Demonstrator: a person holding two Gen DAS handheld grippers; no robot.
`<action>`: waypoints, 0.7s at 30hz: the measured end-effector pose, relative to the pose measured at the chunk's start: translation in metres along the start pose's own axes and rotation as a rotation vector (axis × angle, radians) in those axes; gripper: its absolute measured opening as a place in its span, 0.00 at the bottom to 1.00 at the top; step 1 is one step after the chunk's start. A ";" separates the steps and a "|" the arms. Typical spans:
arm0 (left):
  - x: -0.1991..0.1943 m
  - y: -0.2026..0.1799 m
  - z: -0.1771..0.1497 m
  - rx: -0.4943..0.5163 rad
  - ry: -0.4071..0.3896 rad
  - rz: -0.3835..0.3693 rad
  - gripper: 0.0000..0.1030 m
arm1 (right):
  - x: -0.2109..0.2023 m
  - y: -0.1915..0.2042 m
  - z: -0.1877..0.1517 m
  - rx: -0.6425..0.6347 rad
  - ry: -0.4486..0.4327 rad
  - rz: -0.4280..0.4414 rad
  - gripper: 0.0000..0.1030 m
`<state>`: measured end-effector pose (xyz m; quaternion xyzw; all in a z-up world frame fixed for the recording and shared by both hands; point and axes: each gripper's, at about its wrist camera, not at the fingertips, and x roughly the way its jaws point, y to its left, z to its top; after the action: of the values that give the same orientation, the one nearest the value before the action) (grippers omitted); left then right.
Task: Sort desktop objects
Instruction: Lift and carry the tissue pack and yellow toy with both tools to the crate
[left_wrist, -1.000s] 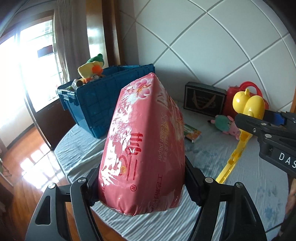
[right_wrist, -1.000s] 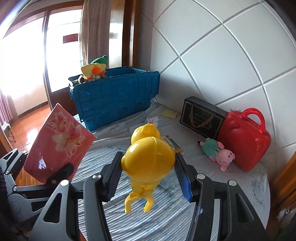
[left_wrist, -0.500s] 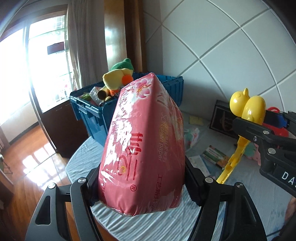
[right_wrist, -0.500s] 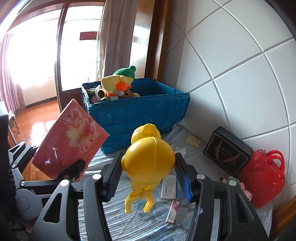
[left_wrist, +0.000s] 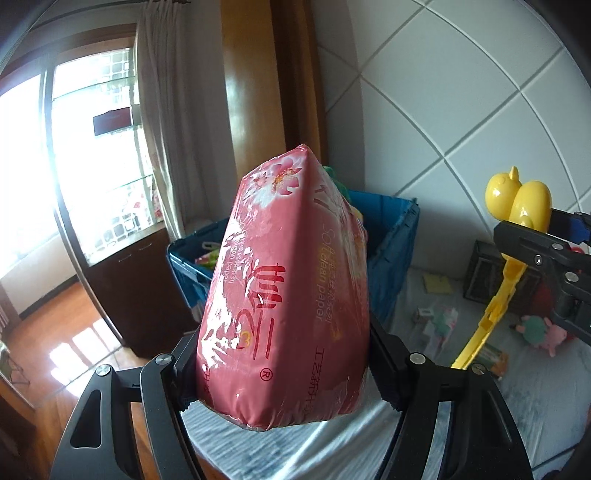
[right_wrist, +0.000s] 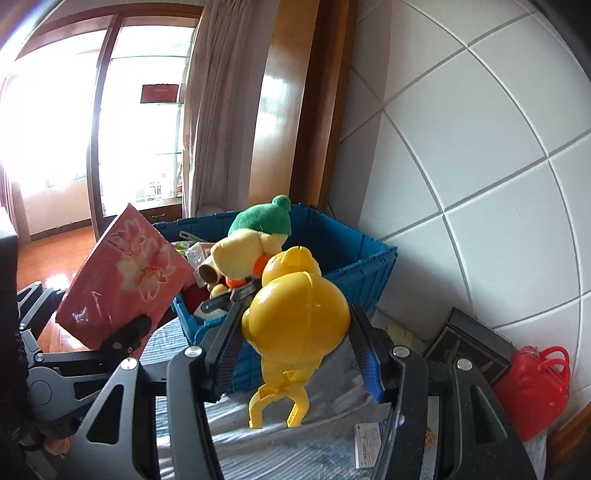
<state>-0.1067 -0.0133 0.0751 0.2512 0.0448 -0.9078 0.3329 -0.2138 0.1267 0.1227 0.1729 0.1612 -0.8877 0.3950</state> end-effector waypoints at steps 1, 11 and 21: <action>0.006 0.007 0.006 -0.007 -0.004 0.008 0.71 | 0.006 0.003 0.008 -0.006 -0.008 0.005 0.53; 0.082 0.063 0.077 -0.005 0.008 0.024 0.71 | 0.066 0.046 0.119 -0.061 -0.077 0.022 0.53; 0.194 0.104 0.155 0.120 0.008 -0.080 0.71 | 0.179 0.089 0.195 0.056 -0.053 -0.059 0.53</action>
<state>-0.2344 -0.2451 0.1249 0.2721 0.0014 -0.9204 0.2806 -0.2938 -0.1273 0.2049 0.1554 0.1308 -0.9075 0.3676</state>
